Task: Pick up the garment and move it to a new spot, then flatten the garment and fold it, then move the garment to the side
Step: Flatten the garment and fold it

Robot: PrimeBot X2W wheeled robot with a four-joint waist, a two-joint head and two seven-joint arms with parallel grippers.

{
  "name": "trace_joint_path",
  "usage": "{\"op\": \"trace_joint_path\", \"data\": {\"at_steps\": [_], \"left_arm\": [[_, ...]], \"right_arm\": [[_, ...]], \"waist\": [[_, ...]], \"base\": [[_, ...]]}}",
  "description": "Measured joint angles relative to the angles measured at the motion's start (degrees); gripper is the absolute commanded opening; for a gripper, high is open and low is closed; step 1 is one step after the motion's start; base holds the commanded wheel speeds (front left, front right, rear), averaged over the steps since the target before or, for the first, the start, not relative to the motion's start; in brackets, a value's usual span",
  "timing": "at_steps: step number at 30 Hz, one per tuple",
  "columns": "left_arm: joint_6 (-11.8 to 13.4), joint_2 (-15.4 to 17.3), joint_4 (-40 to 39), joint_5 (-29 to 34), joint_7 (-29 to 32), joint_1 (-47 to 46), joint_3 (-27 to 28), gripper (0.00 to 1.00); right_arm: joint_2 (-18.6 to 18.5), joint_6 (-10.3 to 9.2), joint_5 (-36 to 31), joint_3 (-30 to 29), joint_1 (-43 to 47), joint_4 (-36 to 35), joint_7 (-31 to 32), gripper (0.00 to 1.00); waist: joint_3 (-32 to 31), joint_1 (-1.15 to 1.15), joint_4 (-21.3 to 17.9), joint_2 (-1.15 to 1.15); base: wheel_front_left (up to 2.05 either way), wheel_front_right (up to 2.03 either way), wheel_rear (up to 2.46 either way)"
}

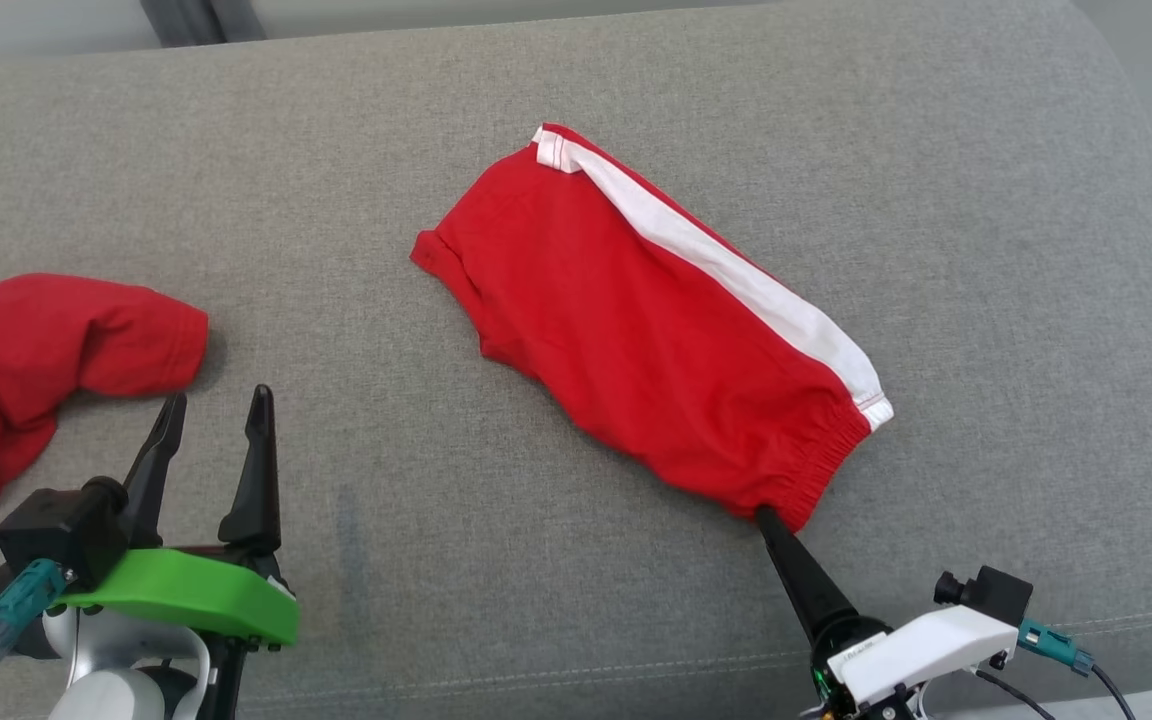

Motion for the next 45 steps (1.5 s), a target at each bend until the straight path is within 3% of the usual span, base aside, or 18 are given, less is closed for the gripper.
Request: {"op": "trace_joint_path", "data": {"at_steps": [27, 40, 41, 42, 44, 45], "left_arm": [[0.0, -3.6, -4.2, 2.1, 1.0, 5.0, 3.3, 1.00], [0.0, -5.0, -6.3, 3.4, 2.6, 4.9, 0.3, 1.00], [0.0, -5.2, -6.3, 3.4, 2.8, 4.9, 0.2, 1.00], [0.0, -5.3, -6.2, 3.4, 2.9, 4.9, 0.2, 1.00], [0.0, -5.5, -6.2, 3.4, 3.1, 4.9, 0.2, 1.00], [0.0, -5.7, -6.1, 3.4, 3.1, 4.9, 0.2, 1.00]], "right_arm": [[3.3, 1.59, 6.0, -3.2, -5.6, 9.8, 1.4, 1.00], [4.4, 1.60, 9.3, -3.8, -11.0, 13.3, 3.9, 1.00], [4.4, 1.62, 9.5, -3.9, -11.2, 13.6, 4.2, 0.91], [4.4, 1.69, 9.8, -3.9, -11.4, 13.8, 4.6, 0.47], [4.6, 1.68, 10.8, -4.3, -11.5, 14.0, 5.0, 0.00], [4.7, 1.67, 11.2, -4.4, -11.5, 14.2, 5.4, 0.00]], "waist": [[1.4, 0.00, 0.4, 0.00], [2.3, 0.00, -0.3, 0.00], [2.3, 0.00, -0.1, 0.00], [2.3, 0.00, 0.1, 0.00], [2.2, 0.00, 0.4, 0.00], [2.1, 0.00, 0.6, 0.00]], "base": [[0.00, 0.00, 0.00], [0.00, 0.00, 0.00], [0.00, 0.00, 0.00], [0.00, 0.00, 0.00], [0.00, 0.00, 0.00], [0.00, 0.00, 0.00]]}}
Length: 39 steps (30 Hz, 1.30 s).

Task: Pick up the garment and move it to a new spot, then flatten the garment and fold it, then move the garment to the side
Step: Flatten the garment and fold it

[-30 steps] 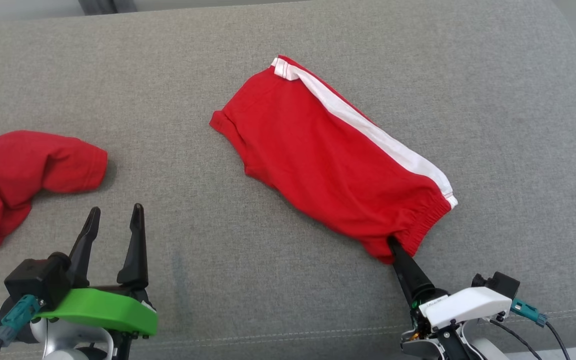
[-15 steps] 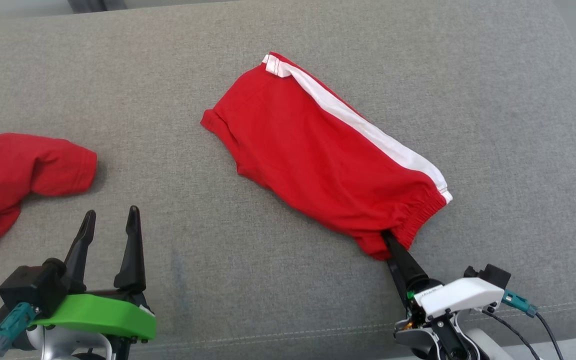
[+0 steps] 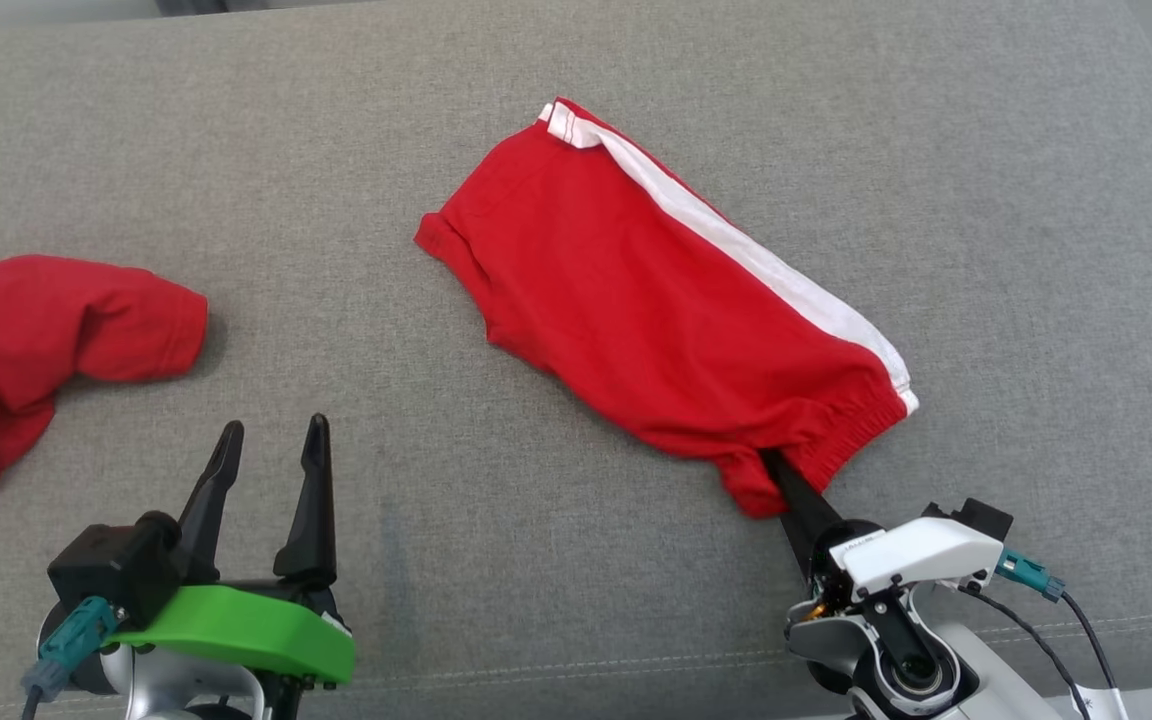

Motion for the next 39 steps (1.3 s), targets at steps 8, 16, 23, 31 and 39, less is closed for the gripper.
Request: {"op": "trace_joint_path", "data": {"at_steps": [8, 16, 23, 31, 39], "left_arm": [[0.0, -1.3, 0.6, 0.0, 0.0, 0.1, 1.3, 1.00], [0.0, -1.7, 0.6, 0.0, 0.0, 0.3, 2.8, 1.00], [0.0, -1.8, 0.1, 0.0, 0.0, 0.3, 2.6, 1.00], [0.0, -2.0, -0.8, 0.4, 0.0, 0.2, 2.2, 1.00], [0.0, -3.2, -0.1, 0.4, 0.0, 0.0, 0.7, 1.00]], "right_arm": [[-1.0, -0.10, -1.3, 1.1, 0.0, -1.3, 2.4, 0.00], [-7.9, -0.10, -5.1, 2.5, 0.3, -5.1, 5.0, 0.00], [-14.7, -0.10, -6.4, 2.8, 3.6, -6.4, 6.7, 0.00], [-23.6, -0.10, -6.4, -0.7, 10.1, -7.8, 6.9, 0.00], [-25.8, -0.11, -8.7, -1.1, 8.5, -20.6, 7.7, 0.00]], "waist": [[-0.9, 0.00, 0.1, 0.00], [-1.3, 0.00, -2.0, 0.00], [-1.4, 0.00, -4.6, 0.00], [-0.8, 0.00, -6.0, 0.00], [-0.7, 0.00, -5.0, 0.00]], "base": [[0.00, 0.00, 0.00], [0.00, 0.00, 0.00], [0.00, 0.00, 0.00], [0.00, 0.00, 0.00], [0.00, 0.00, 0.00]]}}
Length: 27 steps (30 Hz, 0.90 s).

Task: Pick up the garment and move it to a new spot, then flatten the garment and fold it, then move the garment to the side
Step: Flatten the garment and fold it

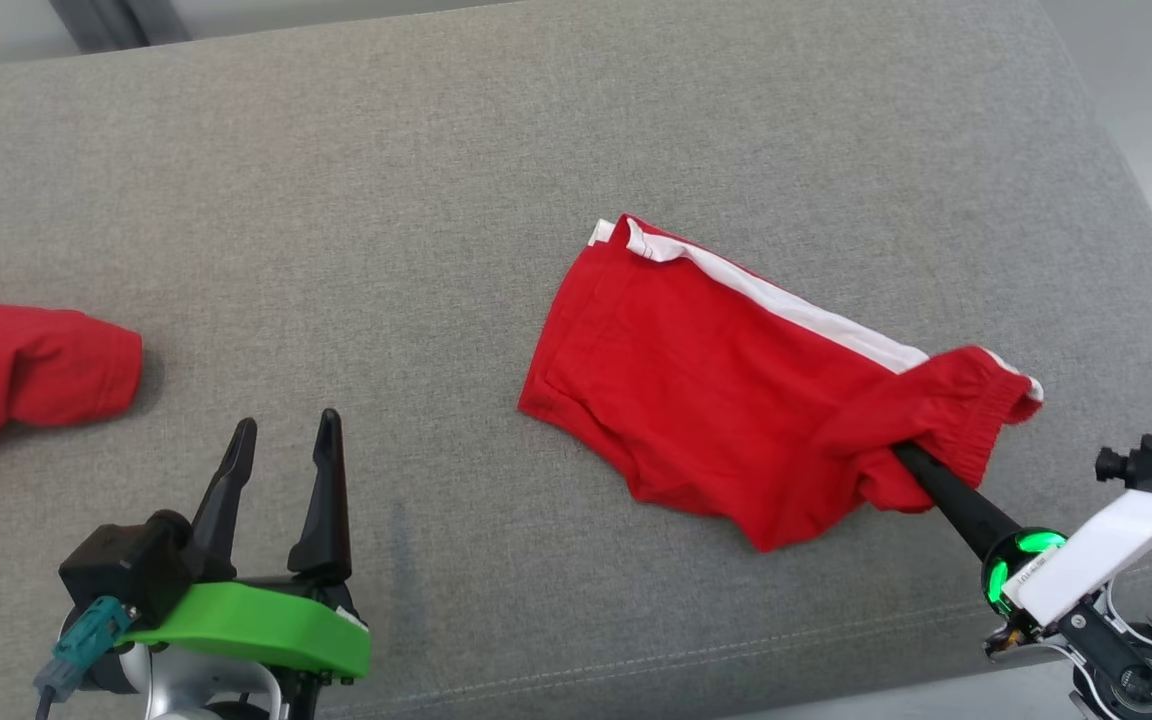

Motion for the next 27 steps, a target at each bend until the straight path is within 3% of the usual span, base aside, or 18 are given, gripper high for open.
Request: {"op": "trace_joint_path", "data": {"at_steps": [5, 11, 18, 27], "left_arm": [[0.0, 0.0, 0.5, 0.1, -0.1, -0.4, -0.3, 1.00], [-0.1, -0.7, 0.7, 0.2, -0.4, -1.3, -2.0, 1.00], [-0.1, -1.7, 1.4, -0.7, -1.1, -1.3, -3.5, 1.00], [-0.6, -2.2, 3.0, -1.8, -2.1, -1.3, -4.6, 1.00]], "right_arm": [[-0.8, 0.00, -3.8, 2.4, -2.9, -6.0, 1.7, 0.00], [-2.2, -0.22, -5.1, 3.5, -4.8, -7.1, 4.0, 0.00], [-3.3, -5.55, -5.9, 3.0, -8.5, -6.7, 6.4, 0.00], [-3.8, -10.67, -6.2, 3.1, -11.9, -6.0, 9.4, 0.00]], "waist": [[-0.5, 0.00, 1.8, 0.00], [-1.0, 0.00, 4.5, 0.00], [-1.1, 0.00, 8.7, 0.00], [-0.4, 0.00, 13.8, 0.00]], "base": [[0.00, 0.00, 0.00], [0.00, 0.00, 0.00], [0.00, 0.00, 0.00], [0.00, 0.00, 0.00]]}}
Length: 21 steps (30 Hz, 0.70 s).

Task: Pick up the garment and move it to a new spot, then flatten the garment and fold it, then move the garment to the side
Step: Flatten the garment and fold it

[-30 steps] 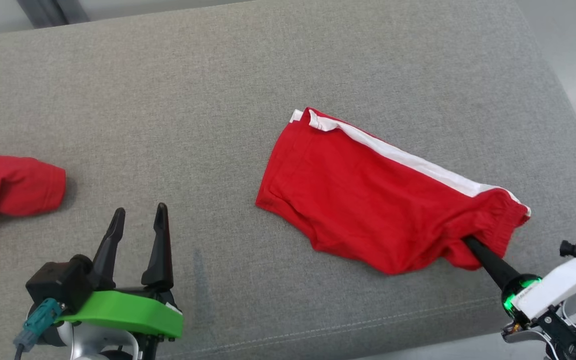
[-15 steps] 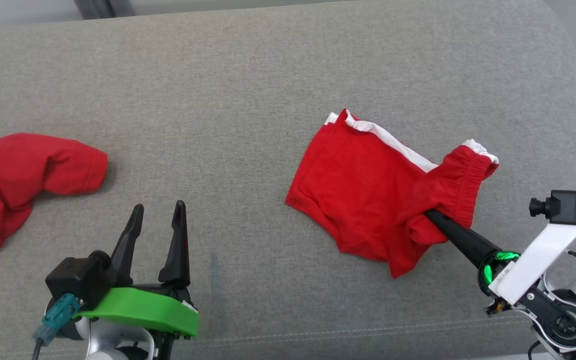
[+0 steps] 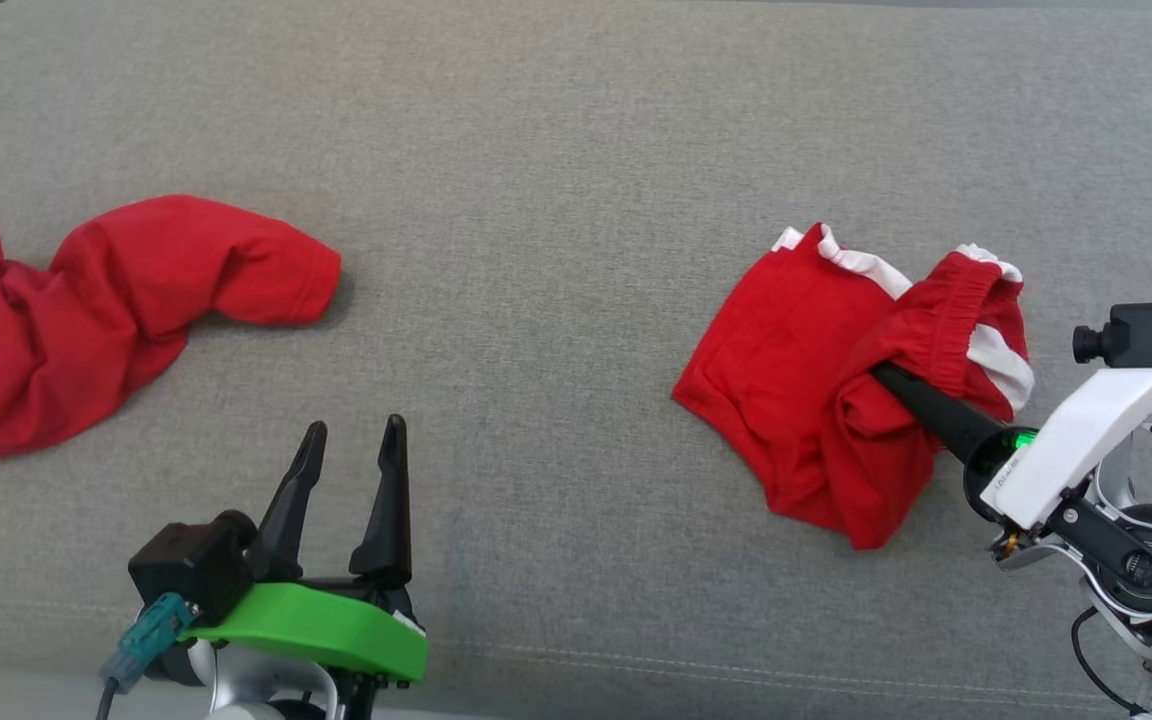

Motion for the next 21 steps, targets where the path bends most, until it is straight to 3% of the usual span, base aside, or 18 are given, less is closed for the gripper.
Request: {"op": "trace_joint_path", "data": {"at_steps": [4, 10, 11, 12, 13, 21], "left_arm": [[0.0, -0.1, 0.2, -1.1, -0.7, -0.1, 0.0, 1.00], [0.0, -0.4, 1.2, -1.3, -1.7, -0.6, 0.0, 1.00], [0.0, -0.4, 1.4, -1.3, -1.9, -0.7, 0.0, 1.00], [0.0, -0.5, 1.5, -1.3, -1.9, -0.8, 0.0, 1.00], [0.0, -0.5, 1.6, -1.4, -1.9, -0.9, 0.0, 1.00], [0.0, -0.8, 2.3, -1.8, -3.0, -1.2, 0.0, 1.00]], "right_arm": [[0.0, -1.59, 0.0, 0.0, -1.2, 0.5, 1.1, 0.00], [0.9, -1.80, -0.1, 1.3, -3.3, 0.9, 2.7, 0.00], [1.3, -2.15, -0.1, 1.3, -3.5, 1.2, 2.7, 0.35], [1.5, -2.20, -0.1, 1.3, -3.6, 1.5, 2.7, 0.35], [1.7, -2.44, -0.2, 1.3, -3.6, 1.7, 2.7, 1.00], [2.7, -2.71, -1.3, 1.3, -5.6, 2.8, 2.7, 1.00]], "waist": [[0.6, 0.00, 2.2, 0.00], [1.6, 0.00, 4.1, 0.00], [1.7, 0.00, 4.2, 0.00], [1.8, 0.00, 4.3, 0.00], [1.8, 0.00, 4.3, 0.00], [1.9, 0.00, 4.0, 0.00]], "base": [[0.00, 0.00, 0.00], [0.00, 0.00, 0.00], [0.00, 0.00, 0.00], [0.00, 0.00, 0.00], [0.00, 0.00, 0.00], [0.00, 0.00, 0.00]]}}
